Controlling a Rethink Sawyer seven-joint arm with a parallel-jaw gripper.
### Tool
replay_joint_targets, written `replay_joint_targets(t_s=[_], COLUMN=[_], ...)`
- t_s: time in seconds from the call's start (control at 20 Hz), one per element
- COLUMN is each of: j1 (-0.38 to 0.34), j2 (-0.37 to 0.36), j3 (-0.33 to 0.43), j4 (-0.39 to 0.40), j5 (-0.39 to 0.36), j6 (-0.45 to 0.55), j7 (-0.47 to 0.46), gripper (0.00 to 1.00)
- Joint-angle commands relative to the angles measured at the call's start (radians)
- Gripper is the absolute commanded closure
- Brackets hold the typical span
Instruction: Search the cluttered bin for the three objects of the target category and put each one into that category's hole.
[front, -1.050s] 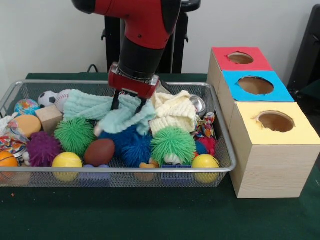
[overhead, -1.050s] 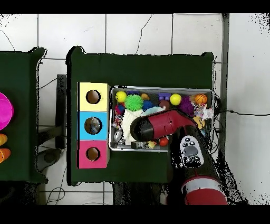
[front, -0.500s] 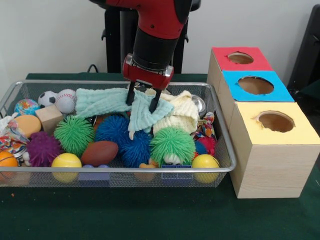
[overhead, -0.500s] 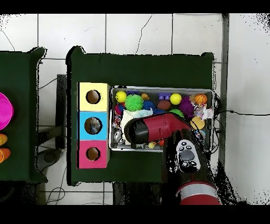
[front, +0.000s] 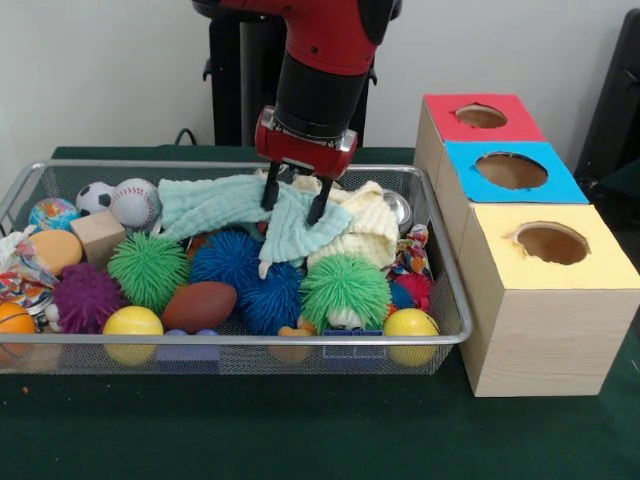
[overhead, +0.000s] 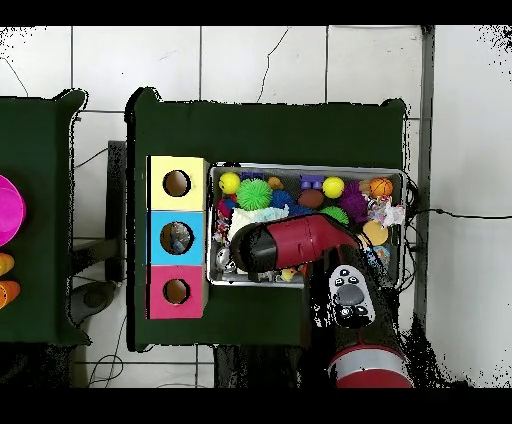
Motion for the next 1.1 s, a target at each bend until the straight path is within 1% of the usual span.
replay_joint_targets(t_s=[0.05,0.35,0.5,0.85,1.1], j1=[0.018,0.028,0.041,0.117,0.14], j2=[0.058,0.056,0.067,0.097,0.103], j3=[0.011,0.011,0.008,-0.02,-0.046], j4=[0.098,0.108,0.105,0.09,0.084], j5=[0.052,0.081,0.099,0.183,0.212], j6=[-0.074,-0.084,-0.097,-0.127,-0.133], j7=[0.147,0.156,0.169,0.243,0.222], gripper=[0.0,0.0,0.0,0.0,0.0])
